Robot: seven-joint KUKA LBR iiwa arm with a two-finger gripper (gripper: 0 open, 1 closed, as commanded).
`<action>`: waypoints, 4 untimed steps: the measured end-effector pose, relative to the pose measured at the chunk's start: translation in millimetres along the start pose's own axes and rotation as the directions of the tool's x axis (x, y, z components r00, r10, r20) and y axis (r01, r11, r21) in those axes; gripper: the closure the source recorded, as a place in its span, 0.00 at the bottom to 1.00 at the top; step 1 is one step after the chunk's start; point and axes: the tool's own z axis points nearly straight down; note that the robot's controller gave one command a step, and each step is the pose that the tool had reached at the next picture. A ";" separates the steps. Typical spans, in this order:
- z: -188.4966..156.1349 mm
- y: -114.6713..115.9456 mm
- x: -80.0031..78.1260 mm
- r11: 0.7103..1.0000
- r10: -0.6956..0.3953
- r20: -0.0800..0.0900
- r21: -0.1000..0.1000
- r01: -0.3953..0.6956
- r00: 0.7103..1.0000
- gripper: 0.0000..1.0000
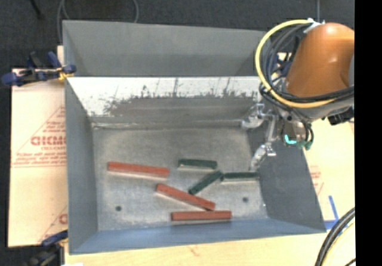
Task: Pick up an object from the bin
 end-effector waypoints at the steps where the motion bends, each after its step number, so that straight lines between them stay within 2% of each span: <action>1: -4.0 0.2 -1.5 1.000 -0.002 0.008 0.001 0.002 1.000 0.00; 2: 36.9 2.7 2.6 1.000 0.020 0.016 0.001 -0.020 1.000 0.00; 3: 107.0 -1.1 13.9 1.000 0.031 0.011 0.001 -0.031 0.999 0.00; 4: 150.5 1.9 7.9 0.999 0.045 0.010 0.001 -0.045 0.999 1.00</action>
Offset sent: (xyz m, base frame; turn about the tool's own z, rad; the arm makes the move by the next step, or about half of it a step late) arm -0.0187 0.0093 -0.1358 0.0735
